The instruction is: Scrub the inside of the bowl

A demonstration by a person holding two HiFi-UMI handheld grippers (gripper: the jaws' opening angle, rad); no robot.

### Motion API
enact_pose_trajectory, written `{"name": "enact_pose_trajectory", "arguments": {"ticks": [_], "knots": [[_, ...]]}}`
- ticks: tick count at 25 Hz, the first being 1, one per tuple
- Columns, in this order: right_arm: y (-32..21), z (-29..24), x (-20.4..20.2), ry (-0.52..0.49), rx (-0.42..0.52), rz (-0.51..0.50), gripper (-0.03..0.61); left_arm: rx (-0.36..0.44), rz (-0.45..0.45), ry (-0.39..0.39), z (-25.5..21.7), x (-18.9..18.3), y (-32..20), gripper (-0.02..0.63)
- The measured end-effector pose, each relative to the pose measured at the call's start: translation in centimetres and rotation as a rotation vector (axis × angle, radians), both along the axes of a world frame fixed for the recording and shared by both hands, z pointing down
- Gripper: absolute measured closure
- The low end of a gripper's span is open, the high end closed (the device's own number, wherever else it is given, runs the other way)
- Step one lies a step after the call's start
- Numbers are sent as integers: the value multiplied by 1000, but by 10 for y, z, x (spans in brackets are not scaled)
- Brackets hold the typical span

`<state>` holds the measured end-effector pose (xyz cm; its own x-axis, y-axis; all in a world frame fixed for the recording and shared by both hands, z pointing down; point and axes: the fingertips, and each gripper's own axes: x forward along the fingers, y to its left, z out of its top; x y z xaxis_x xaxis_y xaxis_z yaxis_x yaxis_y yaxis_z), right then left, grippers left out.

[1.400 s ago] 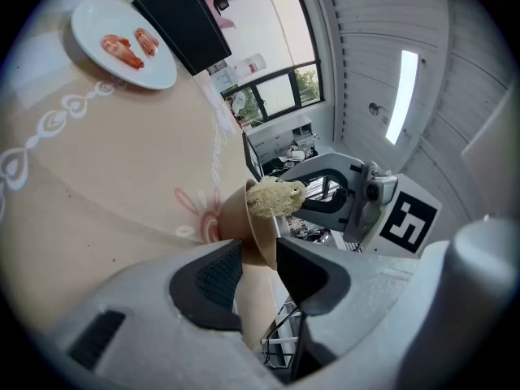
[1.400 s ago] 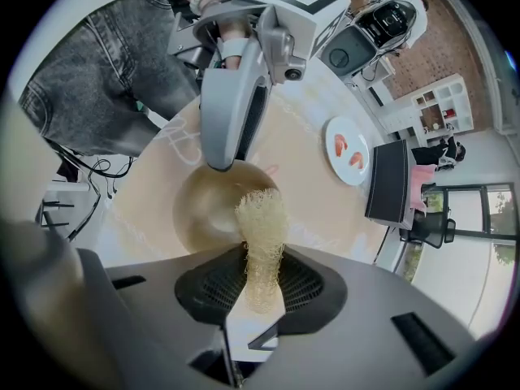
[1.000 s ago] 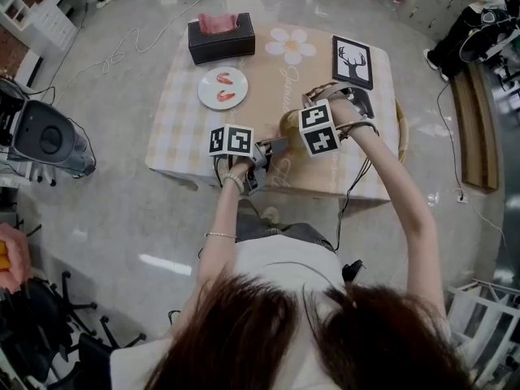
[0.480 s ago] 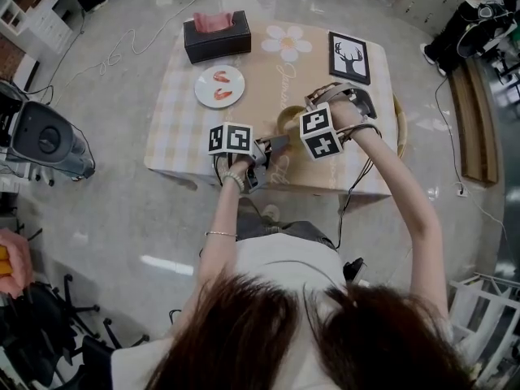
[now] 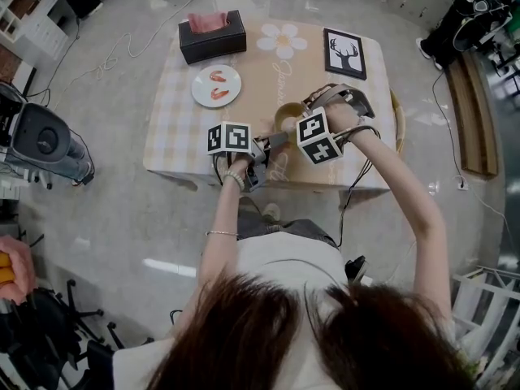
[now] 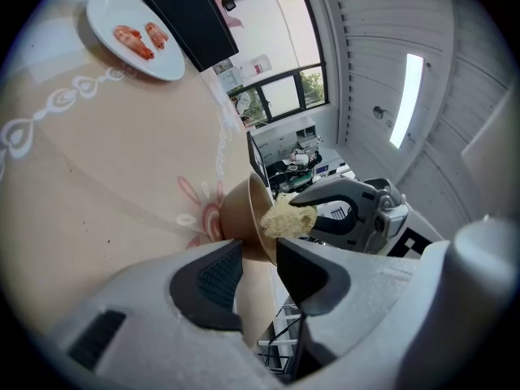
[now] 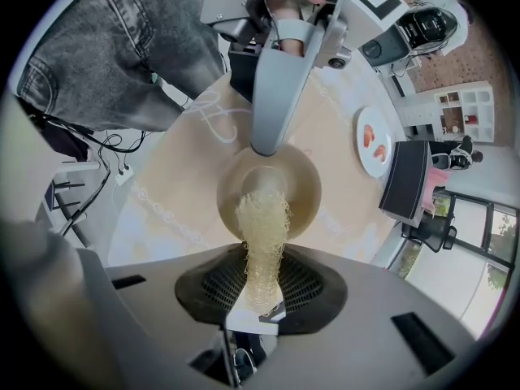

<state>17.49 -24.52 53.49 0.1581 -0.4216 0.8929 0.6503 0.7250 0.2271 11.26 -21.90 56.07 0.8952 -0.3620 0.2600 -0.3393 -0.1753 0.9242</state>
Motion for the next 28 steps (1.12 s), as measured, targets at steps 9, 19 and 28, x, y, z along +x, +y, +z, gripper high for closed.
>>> {"name": "enact_pose_trajectory", "arguments": {"ticks": [9,19,28], "knots": [[14,-1,1,12,-17,-5,483,-2,-11,-2,0,0,1,480],[22,3,-8,-2,-36,-12,483,-13,-45,29,-2,-3,-1,480],[19,5,-28,-45,-46,-17,483,-25,-34,27,0,1,4,480]]}}
